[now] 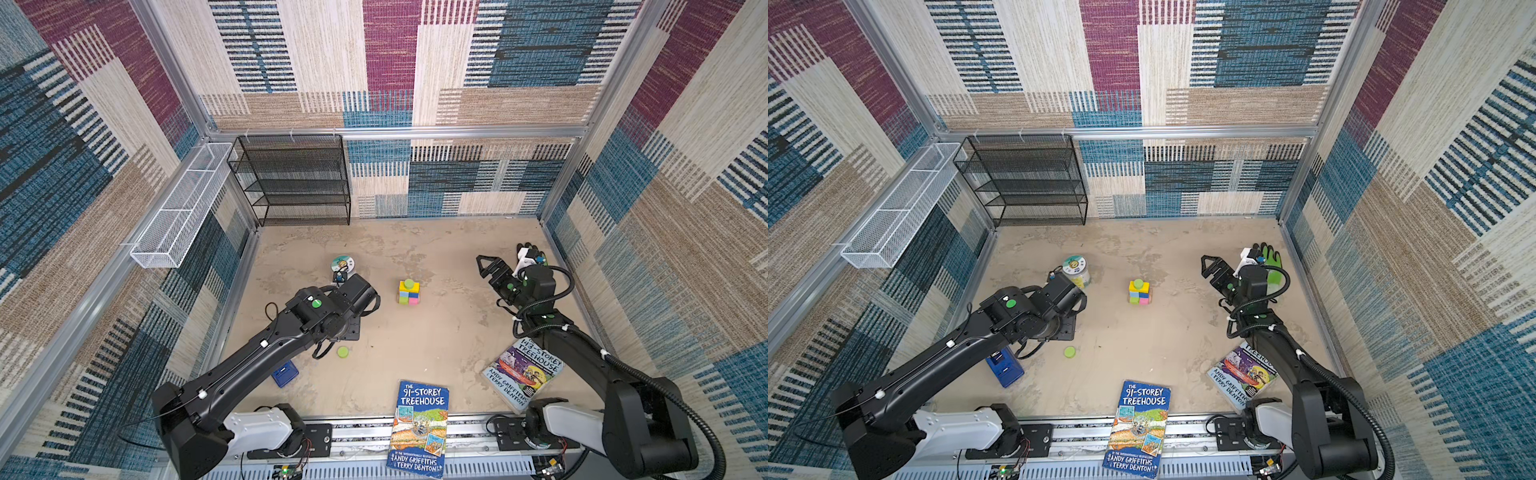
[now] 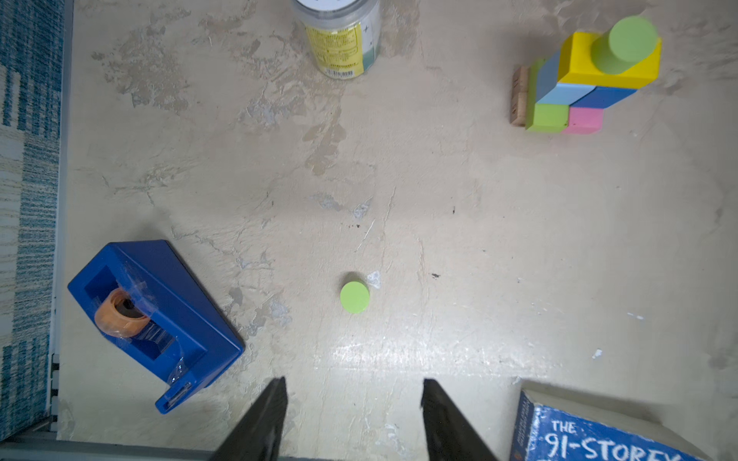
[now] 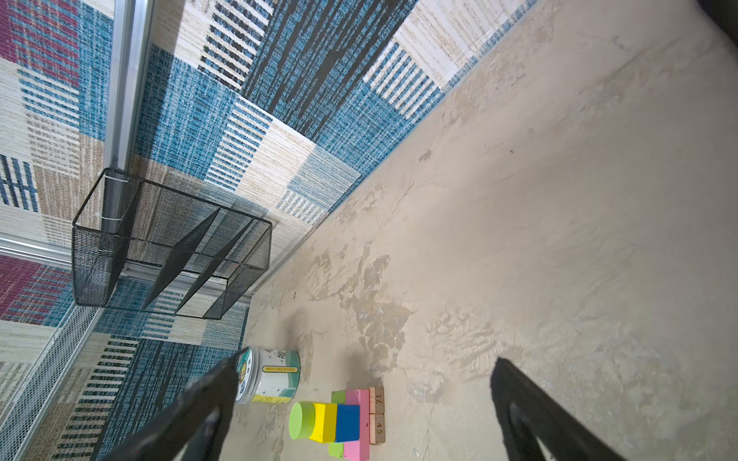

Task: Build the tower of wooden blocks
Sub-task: 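Move the left gripper to another green cylinder near the blue tape dispenser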

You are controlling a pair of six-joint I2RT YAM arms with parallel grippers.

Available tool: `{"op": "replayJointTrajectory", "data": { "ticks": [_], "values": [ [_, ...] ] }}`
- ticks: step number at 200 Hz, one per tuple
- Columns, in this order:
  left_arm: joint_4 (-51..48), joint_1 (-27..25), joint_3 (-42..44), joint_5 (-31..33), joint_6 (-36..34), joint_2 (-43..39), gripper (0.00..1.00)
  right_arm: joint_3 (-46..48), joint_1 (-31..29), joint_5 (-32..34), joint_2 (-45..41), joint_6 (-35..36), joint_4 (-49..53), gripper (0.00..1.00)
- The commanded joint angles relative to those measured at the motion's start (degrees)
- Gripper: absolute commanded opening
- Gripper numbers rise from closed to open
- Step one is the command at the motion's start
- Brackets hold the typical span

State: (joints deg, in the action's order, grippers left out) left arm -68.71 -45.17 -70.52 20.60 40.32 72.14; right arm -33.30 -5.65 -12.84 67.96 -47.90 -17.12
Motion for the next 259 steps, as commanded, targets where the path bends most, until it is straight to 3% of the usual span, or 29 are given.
{"op": "replayJointTrajectory", "data": {
  "ticks": [1,22,54,111,160,186,259],
  "values": [
    [0.68,-0.01,0.82,0.57,0.91,1.63,0.59,0.40,0.03,2.17,-1.20,0.08,0.45,1.00],
    [0.75,0.02,0.82,0.93,0.42,3.95,0.60,0.43,0.04,3.74,-2.28,0.51,1.78,1.00],
    [0.92,0.08,1.20,1.05,0.59,8.03,0.72,0.69,0.02,4.14,-3.01,0.61,2.01,1.00],
    [5.51,0.35,3.87,-2.77,-0.14,14.59,0.84,0.72,0.03,4.22,-2.10,0.42,1.71,1.00],
    [13.58,3.22,10.37,-8.92,0.65,14.70,0.82,0.43,0.03,3.89,-1.07,0.33,1.53,1.00],
    [17.10,3.70,14.29,-10.24,3.26,13.66,0.76,0.43,0.03,4.42,-1.28,0.44,2.09,1.00],
    [22.44,7.66,22.17,-9.58,7.14,10.80,0.67,0.34,0.03,5.29,-2.22,0.61,2.97,1.00]
  ]
}}
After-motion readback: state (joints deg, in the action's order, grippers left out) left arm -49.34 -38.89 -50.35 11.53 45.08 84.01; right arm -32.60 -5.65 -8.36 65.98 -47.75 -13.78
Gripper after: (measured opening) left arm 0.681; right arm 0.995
